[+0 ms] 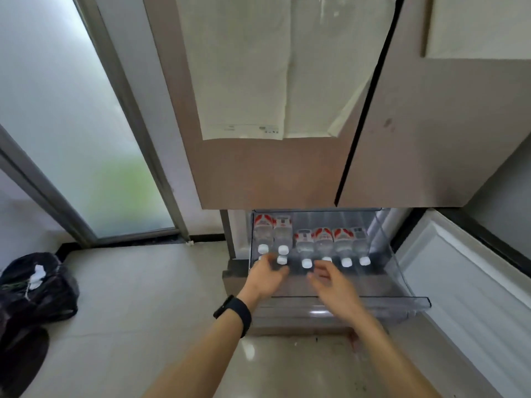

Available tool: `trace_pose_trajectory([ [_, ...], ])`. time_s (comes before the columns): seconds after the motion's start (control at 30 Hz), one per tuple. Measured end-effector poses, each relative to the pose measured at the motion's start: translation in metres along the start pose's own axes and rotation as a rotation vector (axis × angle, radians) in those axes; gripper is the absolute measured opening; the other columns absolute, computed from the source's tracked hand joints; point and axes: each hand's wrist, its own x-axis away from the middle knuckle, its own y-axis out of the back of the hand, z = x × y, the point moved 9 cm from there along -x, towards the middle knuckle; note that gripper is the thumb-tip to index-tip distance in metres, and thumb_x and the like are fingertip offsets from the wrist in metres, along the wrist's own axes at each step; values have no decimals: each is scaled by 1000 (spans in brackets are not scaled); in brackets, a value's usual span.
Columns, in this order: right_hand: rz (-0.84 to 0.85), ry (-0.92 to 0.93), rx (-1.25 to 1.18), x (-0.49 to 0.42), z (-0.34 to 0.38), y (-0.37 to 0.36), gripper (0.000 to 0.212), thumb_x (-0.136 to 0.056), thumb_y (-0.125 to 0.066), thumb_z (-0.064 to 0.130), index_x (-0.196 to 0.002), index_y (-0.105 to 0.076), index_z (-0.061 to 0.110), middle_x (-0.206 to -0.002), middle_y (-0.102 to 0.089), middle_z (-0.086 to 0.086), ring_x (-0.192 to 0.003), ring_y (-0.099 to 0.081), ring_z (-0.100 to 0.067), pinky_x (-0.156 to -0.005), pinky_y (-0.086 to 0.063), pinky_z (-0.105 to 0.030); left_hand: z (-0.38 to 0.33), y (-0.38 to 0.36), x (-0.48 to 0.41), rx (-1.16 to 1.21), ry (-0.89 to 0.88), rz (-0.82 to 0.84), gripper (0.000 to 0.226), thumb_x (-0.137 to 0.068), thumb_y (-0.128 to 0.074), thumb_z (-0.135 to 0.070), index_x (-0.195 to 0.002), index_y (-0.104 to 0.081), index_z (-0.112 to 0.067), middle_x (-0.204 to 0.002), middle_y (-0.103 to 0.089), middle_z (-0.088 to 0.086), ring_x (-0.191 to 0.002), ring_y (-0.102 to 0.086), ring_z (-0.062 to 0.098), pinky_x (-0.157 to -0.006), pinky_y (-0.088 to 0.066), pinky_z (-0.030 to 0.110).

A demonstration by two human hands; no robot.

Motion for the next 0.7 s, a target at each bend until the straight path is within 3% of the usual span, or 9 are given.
trace_pose_trajectory([
  [0.17,126,-141,-154,-93,-14,-12,37,-100,-58,32,-132,-51,17,-128,-58,-2,-117,-56,-18,-95,-44,-30,27,-17,-64,381,281,-117,46,-96,-63,-35,-132,-47,-12,-126,-61,7,-114,-58,25,-102,-48,41],
  [0.27,186,-193,-233,-133,-10,-30,5,-101,-56,27,-100,-60,24,-128,-63,-9,-114,-60,-25,-103,-48,-42,48,-25,-94,560,396,-187,93,-73,-62,-57,-147,-32,-10,-136,-56,12,-121,-57,32,-104,-49,49],
  [0.3,208,-217,-252,-144,-10,-37,7,-102,-54,27,-96,-59,26,-125,-63,-10,-113,-60,-27,-103,-48,-45,66,-31,-113,606,414,-214,108,-62,-58,-65,-152,-27,-15,-140,-54,14,-125,-55,35,-105,-48,53],
  [0.37,252,-308,-352,-159,-9,-52,11,-103,-52,30,-111,-56,23,-127,-61,-10,-116,-59,-30,-99,-50,-45,92,-40,-139,648,451,-244,115,-53,-52,-71,-154,-27,-22,-143,-53,16,-127,-55,37,-106,-47,55],
  [0.4,271,-360,-429,-166,-12,-61,25,-102,-53,32,-124,-51,20,-130,-60,-12,-118,-59,-31,-99,-50,-45,89,-37,-139,662,468,-258,110,-57,-52,-71,-153,-30,-21,-142,-55,16,-126,-56,37,-105,-48,55],
  [0.5,280,-436,-577,-181,-17,-77,53,-97,-60,41,-142,-40,21,-135,-57,-12,-120,-58,-32,-101,-51,-48,75,-28,-135,732,456,-282,75,-85,-54,-55,-147,-39,-16,-139,-57,12,-122,-58,33,-106,-48,52],
  [0.6,272,-473,-659,-191,-25,-84,66,-91,-66,49,-147,-37,29,-140,-52,-4,-118,-58,-27,-88,-57,-41,61,-20,-130,731,433,-313,57,-97,-51,-52,-139,-47,-14,-132,-62,11,-114,-62,31,-104,-50,51],
  [0.63,272,-469,-657,-192,-26,-84,70,-91,-65,50,-150,-33,32,-145,-49,-3,-120,-58,-28,-85,-57,-40,60,-20,-129,707,439,-315,63,-96,-51,-59,-137,-48,-12,-129,-63,14,-113,-63,33,-102,-51,51],
  [0.7,252,-439,-577,-189,-27,-78,66,-94,-60,51,-151,-31,32,-147,-47,-3,-122,-57,-29,-86,-55,-40,73,-26,-134,643,466,-337,104,-77,-48,-87,-139,-49,-5,-131,-62,22,-118,-62,40,-103,-50,54],
])
